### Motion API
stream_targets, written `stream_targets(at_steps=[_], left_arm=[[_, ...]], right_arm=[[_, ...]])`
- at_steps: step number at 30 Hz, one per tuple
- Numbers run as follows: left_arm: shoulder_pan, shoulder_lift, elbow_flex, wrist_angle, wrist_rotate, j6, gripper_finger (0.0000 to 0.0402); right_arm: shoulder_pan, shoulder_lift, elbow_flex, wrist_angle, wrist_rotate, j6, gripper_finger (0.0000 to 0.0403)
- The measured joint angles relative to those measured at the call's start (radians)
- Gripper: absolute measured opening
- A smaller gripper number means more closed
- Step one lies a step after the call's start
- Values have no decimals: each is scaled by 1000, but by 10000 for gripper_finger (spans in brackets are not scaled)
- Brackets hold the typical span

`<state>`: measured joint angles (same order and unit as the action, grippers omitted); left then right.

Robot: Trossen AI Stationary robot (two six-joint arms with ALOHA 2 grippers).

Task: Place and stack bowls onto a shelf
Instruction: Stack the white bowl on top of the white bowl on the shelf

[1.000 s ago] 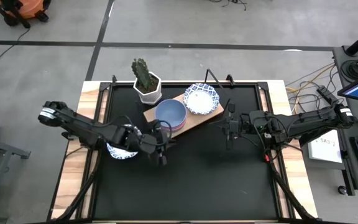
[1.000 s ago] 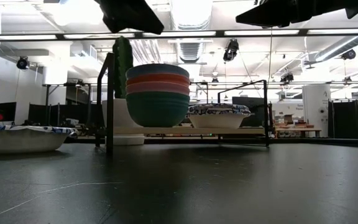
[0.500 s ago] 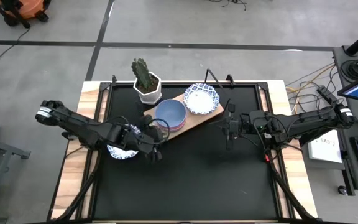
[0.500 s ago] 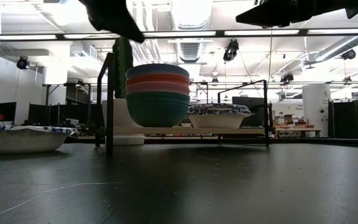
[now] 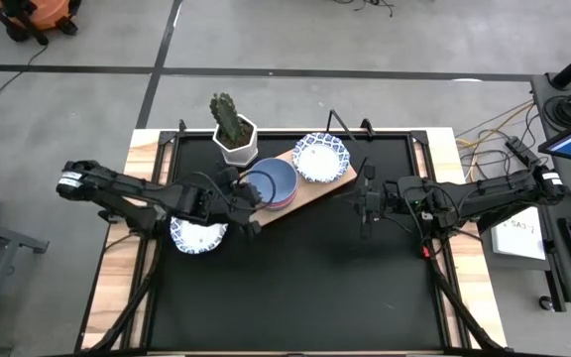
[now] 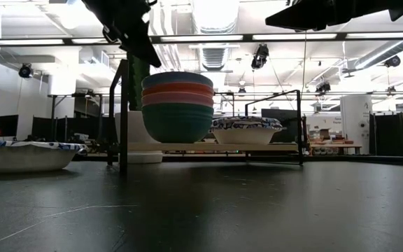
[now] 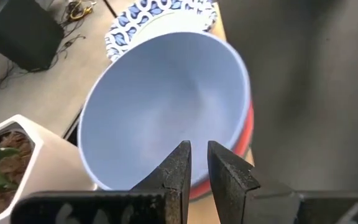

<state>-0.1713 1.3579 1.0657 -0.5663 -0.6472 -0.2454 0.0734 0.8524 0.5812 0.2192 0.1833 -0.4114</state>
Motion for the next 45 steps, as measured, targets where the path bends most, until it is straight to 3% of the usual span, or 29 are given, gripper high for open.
stream_targets(at_steps=[5, 9, 14, 19, 23, 34, 45], left_arm=[[-2, -9, 19, -52, 15, -2, 36], [-66, -39, 146, -239, 135, -82, 36], [-160, -44, 299, -601, 401, -374, 36], [-239, -48, 254, -749, 434, -632, 36], [-260, -55, 119, -732, 487, -731, 50], [-213, -61, -262, -407, 537, -753, 161], [-206, -56, -376, -261, 594, -737, 153]], right_arm=[[0, 0, 0, -1, 0, 9, 9], [0, 0, 0, -1, 0, 28, 9], [0, 0, 0, -3, 0, 82, 9], [3, 0, 0, -3, -8, 157, 9], [35, 0, 0, -6, -9, 210, 9], [208, -15, 0, -31, -8, 316, 9], [248, -15, 0, -20, 1, 411, 9]])
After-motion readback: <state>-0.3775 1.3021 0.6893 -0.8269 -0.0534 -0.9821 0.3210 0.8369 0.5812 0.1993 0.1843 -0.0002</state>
